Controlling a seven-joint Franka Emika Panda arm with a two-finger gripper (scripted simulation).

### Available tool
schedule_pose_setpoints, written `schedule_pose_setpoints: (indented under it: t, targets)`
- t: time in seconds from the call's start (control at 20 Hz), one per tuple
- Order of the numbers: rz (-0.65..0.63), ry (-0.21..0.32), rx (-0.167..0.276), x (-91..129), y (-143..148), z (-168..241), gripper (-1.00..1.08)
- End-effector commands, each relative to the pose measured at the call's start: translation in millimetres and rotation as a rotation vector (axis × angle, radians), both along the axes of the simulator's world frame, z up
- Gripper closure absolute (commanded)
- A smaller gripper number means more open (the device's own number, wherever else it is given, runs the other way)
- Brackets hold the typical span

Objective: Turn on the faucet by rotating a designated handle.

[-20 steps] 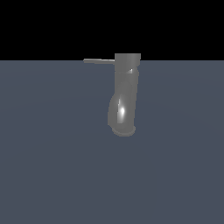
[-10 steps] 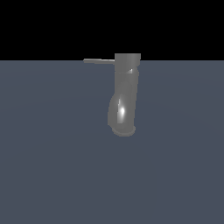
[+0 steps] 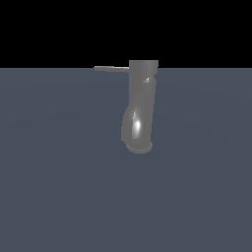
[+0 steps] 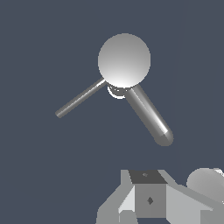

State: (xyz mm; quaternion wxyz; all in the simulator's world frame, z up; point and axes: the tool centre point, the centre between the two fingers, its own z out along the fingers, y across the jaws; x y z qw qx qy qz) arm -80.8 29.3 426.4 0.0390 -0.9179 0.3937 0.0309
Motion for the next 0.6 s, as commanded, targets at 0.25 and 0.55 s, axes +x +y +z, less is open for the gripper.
schedule_pose_setpoints:
  t: [0.25, 0.55]
  targets:
    - [-0.195, 0.019, -0.004, 35, 7, -24, 1.08]
    - [-0.349, 0.032, -0.016, 62, 13, -45, 1.08]
